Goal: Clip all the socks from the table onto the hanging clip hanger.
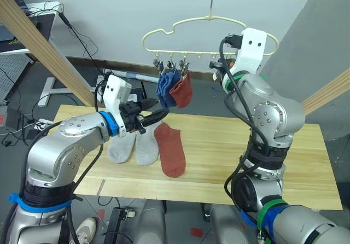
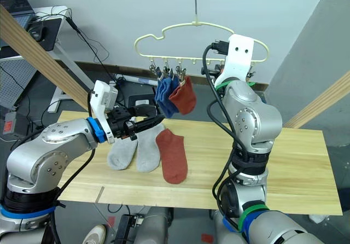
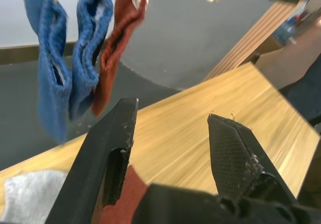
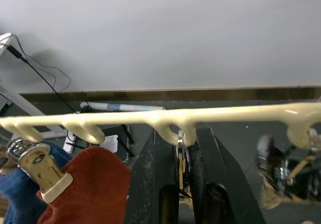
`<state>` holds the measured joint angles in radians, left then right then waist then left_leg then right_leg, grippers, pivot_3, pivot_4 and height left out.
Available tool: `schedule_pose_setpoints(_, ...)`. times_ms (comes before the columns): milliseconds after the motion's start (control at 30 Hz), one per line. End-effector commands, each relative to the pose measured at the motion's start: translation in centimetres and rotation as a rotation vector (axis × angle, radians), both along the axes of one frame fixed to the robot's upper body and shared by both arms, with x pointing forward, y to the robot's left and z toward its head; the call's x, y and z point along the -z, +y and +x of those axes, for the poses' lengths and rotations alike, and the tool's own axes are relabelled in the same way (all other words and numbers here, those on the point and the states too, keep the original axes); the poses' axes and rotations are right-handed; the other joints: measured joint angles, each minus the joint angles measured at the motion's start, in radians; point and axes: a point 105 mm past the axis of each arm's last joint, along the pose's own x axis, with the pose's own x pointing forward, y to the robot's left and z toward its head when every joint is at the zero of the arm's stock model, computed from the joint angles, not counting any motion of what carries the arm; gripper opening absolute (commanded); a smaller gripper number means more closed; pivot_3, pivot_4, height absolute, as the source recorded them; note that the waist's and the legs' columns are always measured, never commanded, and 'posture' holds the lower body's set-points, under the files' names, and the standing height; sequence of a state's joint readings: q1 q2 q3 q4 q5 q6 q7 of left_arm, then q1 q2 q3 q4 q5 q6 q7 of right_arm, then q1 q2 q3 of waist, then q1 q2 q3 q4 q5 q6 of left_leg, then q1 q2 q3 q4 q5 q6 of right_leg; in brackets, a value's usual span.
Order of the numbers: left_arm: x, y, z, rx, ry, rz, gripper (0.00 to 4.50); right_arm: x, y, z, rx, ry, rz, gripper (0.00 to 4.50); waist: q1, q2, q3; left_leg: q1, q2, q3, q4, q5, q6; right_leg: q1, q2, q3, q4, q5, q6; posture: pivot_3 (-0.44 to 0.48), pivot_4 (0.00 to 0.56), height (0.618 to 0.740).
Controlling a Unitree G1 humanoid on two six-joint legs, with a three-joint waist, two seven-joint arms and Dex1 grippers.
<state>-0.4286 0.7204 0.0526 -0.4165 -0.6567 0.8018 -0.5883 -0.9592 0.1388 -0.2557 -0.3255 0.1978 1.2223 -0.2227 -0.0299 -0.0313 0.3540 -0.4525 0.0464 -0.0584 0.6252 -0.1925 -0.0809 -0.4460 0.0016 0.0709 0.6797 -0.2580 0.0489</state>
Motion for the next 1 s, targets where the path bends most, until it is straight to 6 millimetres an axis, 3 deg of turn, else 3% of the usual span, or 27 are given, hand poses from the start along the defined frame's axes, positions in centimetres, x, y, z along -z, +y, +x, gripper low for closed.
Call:
schedule_pose_setpoints(33,0.2,-0.8,-0.2,0.035,-0.062,0.029,2.55,-1.2,1.9,-0.8,-0.059,-0.022,0.09,0.02,0.0,0.0,0.0,0.0,0.0,0.0,0.0,0.0,0.0,0.0,0.0,0.0,0.0,0.0,0.0,0.024,0.359,0.74)
schedule_pose_setpoints(200,2.1,-1.6,0.0,0.054,-0.05,0.074,2.55,-1.3,2.2,-1.0,-0.074,-0.01,0.11,0.02,-0.002,0.0,0.0,0.0,0.0,0.0,0.0,0.0,0.0,0.0,0.0,0.0,0.0,0.0,0.0,0.017,0.362,0.74)
schedule_pose_setpoints(367,4.6,-2.2,0.4,0.059,-0.03,0.151,3.45,-1.7,2.6,-1.2,-0.096,-0.007,0.132,0.0,-0.001,0.0,0.0,0.0,0.0,0.0,0.0,0.0,0.0,0.0,0.0,0.0,0.0,0.0,0.0,0.009,0.366,0.74)
schedule_pose_setpoints(500,5.9,-2.4,0.7,0.052,-0.025,0.168,4.49,-1.7,2.7,-1.3,-0.101,-0.001,0.14,0.0,-0.001,0.0,0.0,0.0,0.0,0.0,0.0,0.0,0.0,0.0,0.0,0.0,0.0,0.0,0.0,0.01,0.367,0.74)
schedule_pose_setpoints(667,8.1,-2.6,0.6,0.074,-0.029,0.244,4.49,-1.9,2.8,-1.3,-0.105,0.001,0.145,0.0,-0.002,0.001,0.0,0.0,0.0,0.0,0.0,0.0,0.0,0.0,0.0,0.0,0.0,0.0,0.0,0.008,0.368,0.74)
schedule_pose_setpoints(1000,10.9,-1.8,2.3,0.02,-0.027,0.312,4.49,-2.1,2.9,-1.6,-0.106,-0.004,0.138,0.0,-0.003,0.002,0.001,0.0,0.0,0.001,0.0,0.0,0.0,-0.001,0.0,0.0,0.0,0.0,0.0,-0.019,0.373,0.74)
